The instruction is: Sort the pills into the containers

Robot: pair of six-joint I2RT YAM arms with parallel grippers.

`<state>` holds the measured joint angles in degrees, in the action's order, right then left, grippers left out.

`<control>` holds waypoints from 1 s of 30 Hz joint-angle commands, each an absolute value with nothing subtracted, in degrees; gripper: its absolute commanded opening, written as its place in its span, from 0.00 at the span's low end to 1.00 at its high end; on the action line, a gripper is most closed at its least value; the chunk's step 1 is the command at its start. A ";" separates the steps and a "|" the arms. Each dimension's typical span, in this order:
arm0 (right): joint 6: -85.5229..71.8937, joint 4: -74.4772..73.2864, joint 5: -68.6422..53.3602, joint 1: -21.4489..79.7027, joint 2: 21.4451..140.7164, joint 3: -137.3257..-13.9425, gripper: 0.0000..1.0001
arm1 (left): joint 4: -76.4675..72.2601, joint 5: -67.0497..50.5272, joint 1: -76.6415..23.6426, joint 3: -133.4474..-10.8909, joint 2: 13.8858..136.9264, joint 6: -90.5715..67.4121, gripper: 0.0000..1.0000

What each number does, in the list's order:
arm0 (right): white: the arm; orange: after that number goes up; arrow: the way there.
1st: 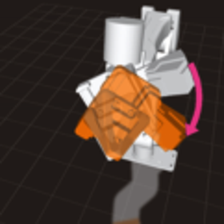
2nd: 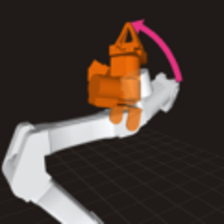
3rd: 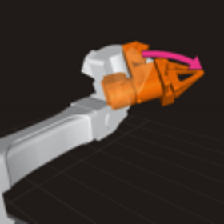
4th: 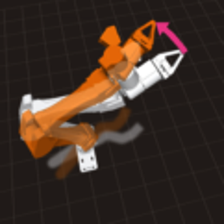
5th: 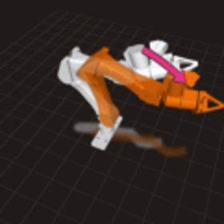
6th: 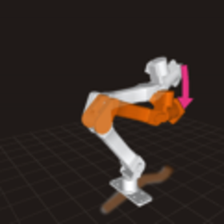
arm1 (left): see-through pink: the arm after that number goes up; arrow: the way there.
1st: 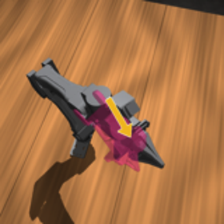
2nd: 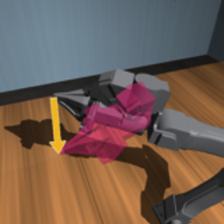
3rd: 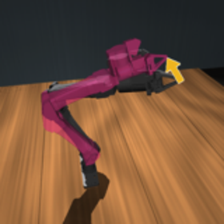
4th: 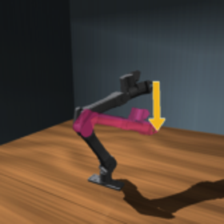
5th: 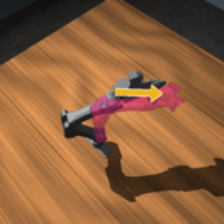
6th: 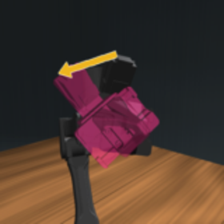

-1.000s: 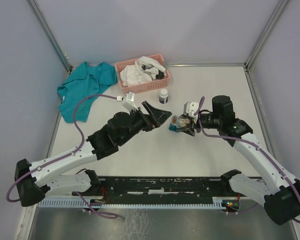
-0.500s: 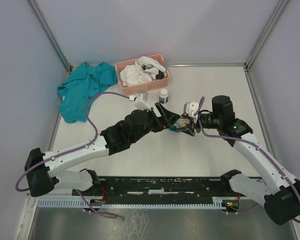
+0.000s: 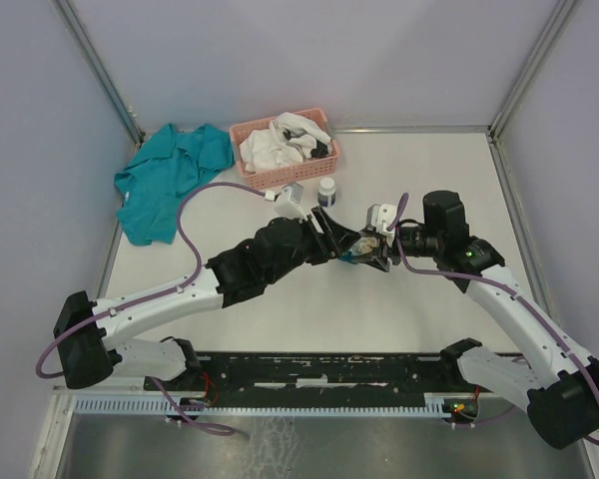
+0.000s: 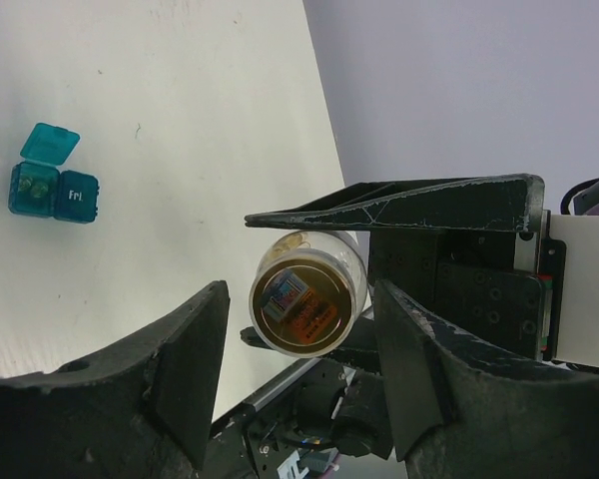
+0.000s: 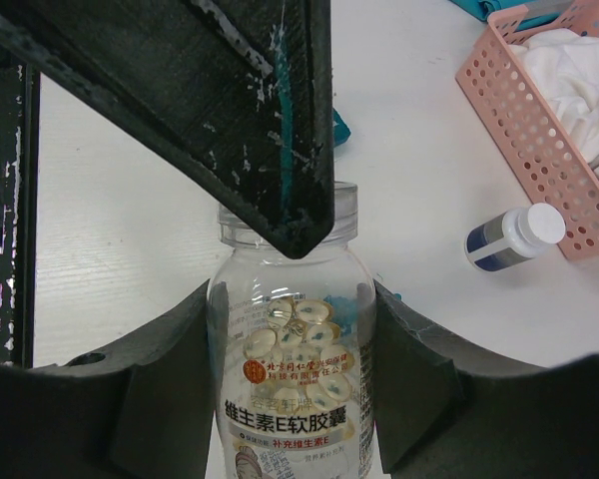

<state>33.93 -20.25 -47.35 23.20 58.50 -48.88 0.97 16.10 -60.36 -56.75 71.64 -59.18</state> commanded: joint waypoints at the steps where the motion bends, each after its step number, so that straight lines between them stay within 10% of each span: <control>1: 34.02 -18.72 -48.01 23.28 58.09 -49.48 0.01 | -0.10 15.16 -60.65 -59.52 71.99 -59.86 0.65; 30: 27.43 -16.80 -58.26 23.29 60.00 -49.70 0.01 | -11.11 3.48 -59.89 -48.43 68.60 -37.41 0.35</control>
<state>31.33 -21.17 -50.15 23.11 59.83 -48.86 -4.47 11.42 -60.31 -52.51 70.24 -50.13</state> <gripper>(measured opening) 0.605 0.490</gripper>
